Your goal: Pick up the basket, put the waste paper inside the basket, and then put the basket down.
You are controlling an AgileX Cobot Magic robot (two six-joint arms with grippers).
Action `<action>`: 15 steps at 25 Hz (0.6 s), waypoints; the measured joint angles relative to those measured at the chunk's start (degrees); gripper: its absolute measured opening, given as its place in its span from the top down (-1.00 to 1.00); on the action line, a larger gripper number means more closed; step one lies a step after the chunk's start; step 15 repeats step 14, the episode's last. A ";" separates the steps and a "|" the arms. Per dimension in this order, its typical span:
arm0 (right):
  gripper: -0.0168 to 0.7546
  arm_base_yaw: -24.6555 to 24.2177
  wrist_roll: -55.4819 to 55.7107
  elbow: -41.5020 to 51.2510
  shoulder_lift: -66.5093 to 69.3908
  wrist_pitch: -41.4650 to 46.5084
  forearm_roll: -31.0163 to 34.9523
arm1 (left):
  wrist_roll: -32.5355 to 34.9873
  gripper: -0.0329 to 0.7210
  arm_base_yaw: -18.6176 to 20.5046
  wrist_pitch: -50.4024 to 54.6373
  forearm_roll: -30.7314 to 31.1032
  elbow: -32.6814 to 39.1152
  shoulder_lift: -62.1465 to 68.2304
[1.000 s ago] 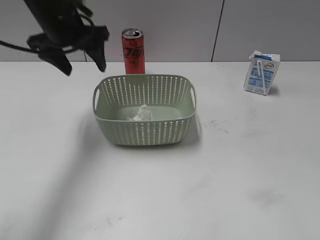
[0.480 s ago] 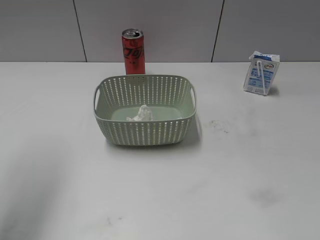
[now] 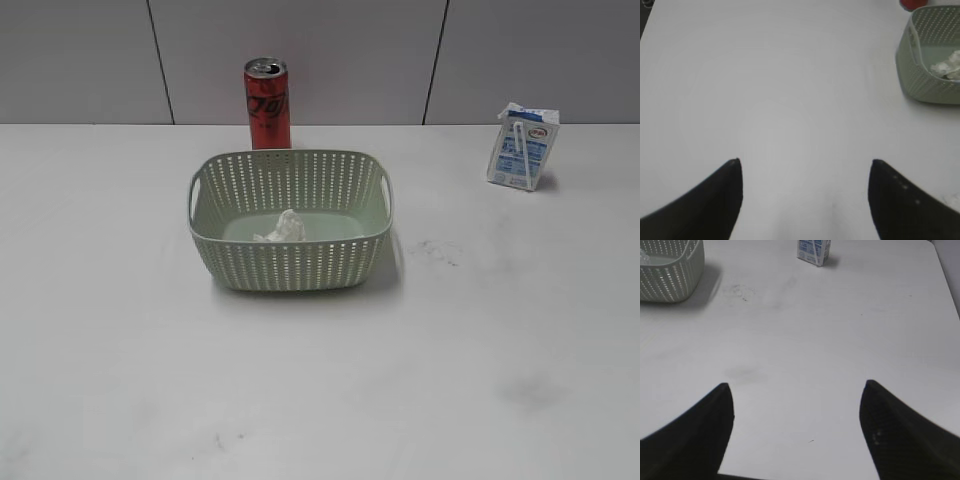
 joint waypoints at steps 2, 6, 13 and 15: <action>-0.58 0.00 0.00 0.00 0.00 0.00 0.00 | 0.00 -0.64 0.00 0.70 -0.40 3.10 -7.44; -0.58 0.00 0.00 0.00 0.00 0.00 0.00 | 0.00 -0.62 0.00 2.26 -0.40 6.29 -18.54; -0.58 0.00 0.00 0.06 0.00 0.24 0.08 | 0.00 -0.61 0.00 1.23 0.09 10.65 -22.21; -0.58 0.00 0.00 0.06 0.00 0.24 0.08 | 0.00 -0.61 0.06 0.89 0.15 10.96 -22.21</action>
